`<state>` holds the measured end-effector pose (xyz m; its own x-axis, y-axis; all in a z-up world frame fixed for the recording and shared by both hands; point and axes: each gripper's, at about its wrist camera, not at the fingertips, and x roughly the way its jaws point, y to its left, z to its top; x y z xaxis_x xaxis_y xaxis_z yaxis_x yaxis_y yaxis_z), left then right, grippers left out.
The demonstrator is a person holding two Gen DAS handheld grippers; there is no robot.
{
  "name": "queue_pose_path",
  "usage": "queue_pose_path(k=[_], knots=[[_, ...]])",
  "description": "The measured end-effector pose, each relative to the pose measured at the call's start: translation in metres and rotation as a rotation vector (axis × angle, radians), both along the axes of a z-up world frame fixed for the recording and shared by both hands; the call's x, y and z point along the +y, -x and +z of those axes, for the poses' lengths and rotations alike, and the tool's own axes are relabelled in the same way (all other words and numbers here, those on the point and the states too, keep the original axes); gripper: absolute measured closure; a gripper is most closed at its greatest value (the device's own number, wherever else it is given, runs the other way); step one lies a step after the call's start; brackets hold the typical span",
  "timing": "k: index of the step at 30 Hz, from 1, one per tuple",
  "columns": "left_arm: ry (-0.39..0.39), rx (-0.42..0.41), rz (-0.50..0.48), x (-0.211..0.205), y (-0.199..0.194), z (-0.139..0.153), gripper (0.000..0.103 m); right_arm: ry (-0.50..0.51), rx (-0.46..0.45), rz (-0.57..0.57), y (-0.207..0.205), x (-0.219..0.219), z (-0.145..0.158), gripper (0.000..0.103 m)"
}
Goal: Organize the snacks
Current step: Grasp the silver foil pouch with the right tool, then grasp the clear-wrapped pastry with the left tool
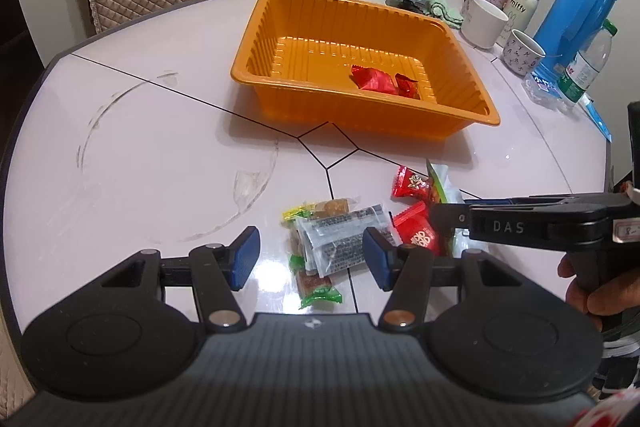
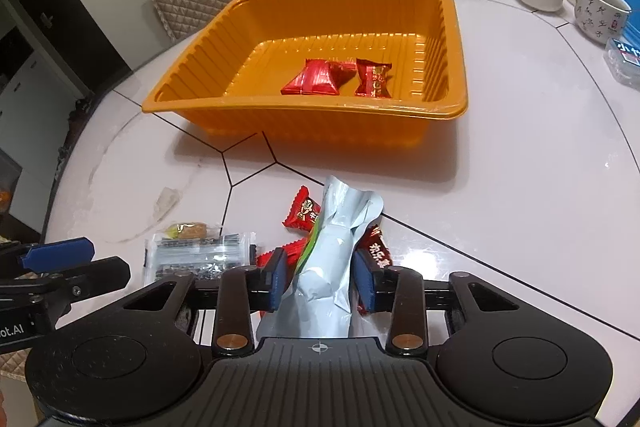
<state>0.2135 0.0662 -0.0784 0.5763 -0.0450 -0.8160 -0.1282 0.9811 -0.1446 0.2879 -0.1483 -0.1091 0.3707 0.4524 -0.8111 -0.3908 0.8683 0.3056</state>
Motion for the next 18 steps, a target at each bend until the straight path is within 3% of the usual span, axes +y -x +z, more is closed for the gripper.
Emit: queue_pose_path(k=[10, 18], knots=[[-0.015, 0.019, -0.033, -0.003, -0.013, -0.010, 0.050, 0.047, -0.040, 0.044, -0.004, 0.008, -0.005, 0.071], [-0.017, 0.017, -0.064, -0.005, -0.023, -0.013, 0.051, -0.003, -0.059, 0.028, -0.002, -0.007, 0.001, 0.073]])
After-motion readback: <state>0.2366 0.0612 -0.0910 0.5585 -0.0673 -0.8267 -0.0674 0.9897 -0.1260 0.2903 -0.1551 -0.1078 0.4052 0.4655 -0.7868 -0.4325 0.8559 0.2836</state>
